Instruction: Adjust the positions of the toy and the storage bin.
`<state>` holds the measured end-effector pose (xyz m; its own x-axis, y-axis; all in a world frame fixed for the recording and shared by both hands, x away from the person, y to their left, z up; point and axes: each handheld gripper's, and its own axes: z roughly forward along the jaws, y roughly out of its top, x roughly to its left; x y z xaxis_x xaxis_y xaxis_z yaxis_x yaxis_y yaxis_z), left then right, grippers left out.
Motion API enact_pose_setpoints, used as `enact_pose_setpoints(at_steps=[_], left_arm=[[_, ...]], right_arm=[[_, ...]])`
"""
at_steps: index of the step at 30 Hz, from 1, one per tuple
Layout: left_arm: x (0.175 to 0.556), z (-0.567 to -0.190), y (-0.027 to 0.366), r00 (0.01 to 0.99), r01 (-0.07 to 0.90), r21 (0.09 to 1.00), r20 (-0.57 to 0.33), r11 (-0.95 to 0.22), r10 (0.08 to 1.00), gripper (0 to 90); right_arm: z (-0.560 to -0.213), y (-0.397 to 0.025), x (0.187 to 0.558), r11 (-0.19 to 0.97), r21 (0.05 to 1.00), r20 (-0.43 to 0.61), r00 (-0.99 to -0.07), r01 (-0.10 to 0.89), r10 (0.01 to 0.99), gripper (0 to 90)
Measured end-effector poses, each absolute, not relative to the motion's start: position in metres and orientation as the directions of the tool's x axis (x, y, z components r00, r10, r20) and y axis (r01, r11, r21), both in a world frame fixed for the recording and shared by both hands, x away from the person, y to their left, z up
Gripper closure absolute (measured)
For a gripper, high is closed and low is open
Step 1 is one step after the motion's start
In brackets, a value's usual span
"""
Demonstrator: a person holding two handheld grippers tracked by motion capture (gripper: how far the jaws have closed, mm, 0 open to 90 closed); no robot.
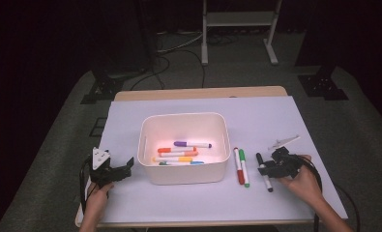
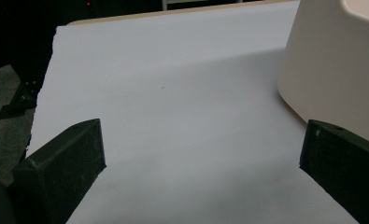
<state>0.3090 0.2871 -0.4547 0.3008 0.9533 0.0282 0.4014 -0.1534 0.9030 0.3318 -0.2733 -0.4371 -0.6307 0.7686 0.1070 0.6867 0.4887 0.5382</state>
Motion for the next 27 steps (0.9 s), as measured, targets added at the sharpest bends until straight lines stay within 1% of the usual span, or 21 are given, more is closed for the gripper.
enact_pose_setpoints(at_steps=[1,5,6,8,19,23,27], left_arm=[[0.309,-0.455,0.287,0.299,0.403,0.903,0.027,-0.151,0.954,0.0],[0.309,-0.455,0.287,0.298,0.402,0.903,0.028,-0.152,0.954,0.0],[0.309,-0.455,0.287,0.298,0.402,0.903,0.028,-0.152,0.954,0.0],[0.309,-0.455,0.287,0.298,0.401,0.903,0.030,-0.154,0.954,0.0],[0.309,-0.455,0.287,0.294,0.405,0.902,0.026,-0.150,0.955,0.0],[0.309,-0.455,0.287,0.295,0.407,0.901,0.029,-0.153,0.955,0.0],[0.309,-0.455,0.287,0.297,0.401,0.903,0.032,-0.155,0.954,0.0]], right_arm=[[-0.437,-0.278,0.330,0.473,0.538,0.115,-0.617,0.697,0.778,58.3],[-0.438,-0.292,0.326,0.441,0.552,0.112,-0.587,0.707,0.802,69.5],[-0.438,-0.292,0.326,0.441,0.552,0.112,-0.587,0.707,0.802,69.5],[-0.439,-0.297,0.326,0.427,0.556,0.119,-0.577,0.713,0.808,74.1],[-0.434,-0.299,0.327,0.410,0.556,0.149,-0.572,0.723,0.806,75.9],[-0.418,-0.297,0.329,0.397,0.579,0.195,-0.594,0.712,0.781,75.9],[-0.400,-0.291,0.328,0.396,0.601,0.210,-0.616,0.694,0.760,75.9]])
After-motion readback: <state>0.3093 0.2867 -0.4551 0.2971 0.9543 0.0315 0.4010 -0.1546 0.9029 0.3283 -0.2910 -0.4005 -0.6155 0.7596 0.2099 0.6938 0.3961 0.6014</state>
